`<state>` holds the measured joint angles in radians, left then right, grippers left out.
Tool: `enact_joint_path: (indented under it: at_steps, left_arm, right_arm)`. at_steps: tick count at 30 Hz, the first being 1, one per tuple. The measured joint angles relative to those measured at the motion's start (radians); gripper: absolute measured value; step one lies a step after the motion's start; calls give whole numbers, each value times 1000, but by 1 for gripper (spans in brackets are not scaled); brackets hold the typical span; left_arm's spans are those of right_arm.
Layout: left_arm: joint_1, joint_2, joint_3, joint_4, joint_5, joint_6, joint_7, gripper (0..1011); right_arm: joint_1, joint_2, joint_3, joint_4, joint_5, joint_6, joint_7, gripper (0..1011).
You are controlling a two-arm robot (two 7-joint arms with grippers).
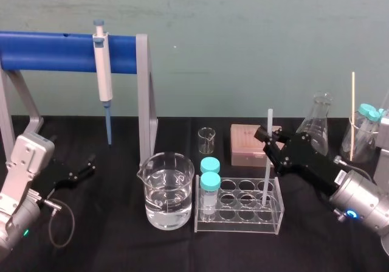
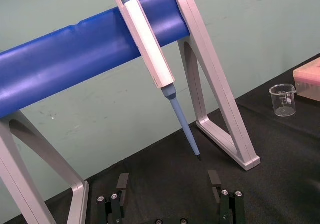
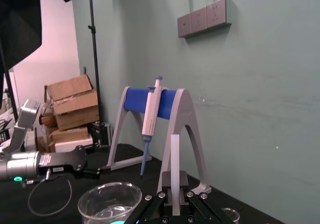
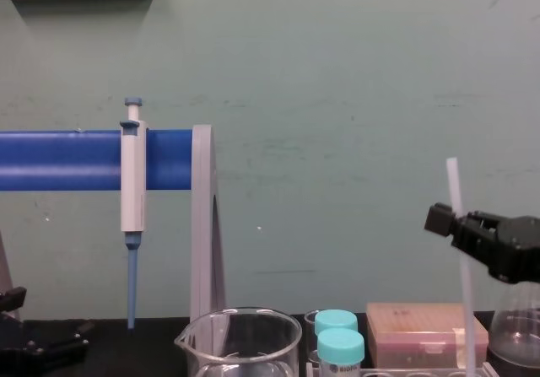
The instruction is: Pick up the stirring rod with one hand, then place it down.
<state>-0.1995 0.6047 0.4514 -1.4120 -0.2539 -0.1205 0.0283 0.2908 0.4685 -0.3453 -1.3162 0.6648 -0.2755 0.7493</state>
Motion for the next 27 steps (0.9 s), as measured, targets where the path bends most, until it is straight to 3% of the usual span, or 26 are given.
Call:
enact_joint_path:
  at_steps: [9, 27]
  left_arm:
    - [0, 0, 0, 0, 0, 0, 0, 1000]
    - [0, 0, 0, 0, 0, 0, 0, 1000]
  right_arm:
    - [20, -10, -29, 53, -35, 0, 12, 67]
    - [22, -17, -37, 89, -61, 13, 0, 67]
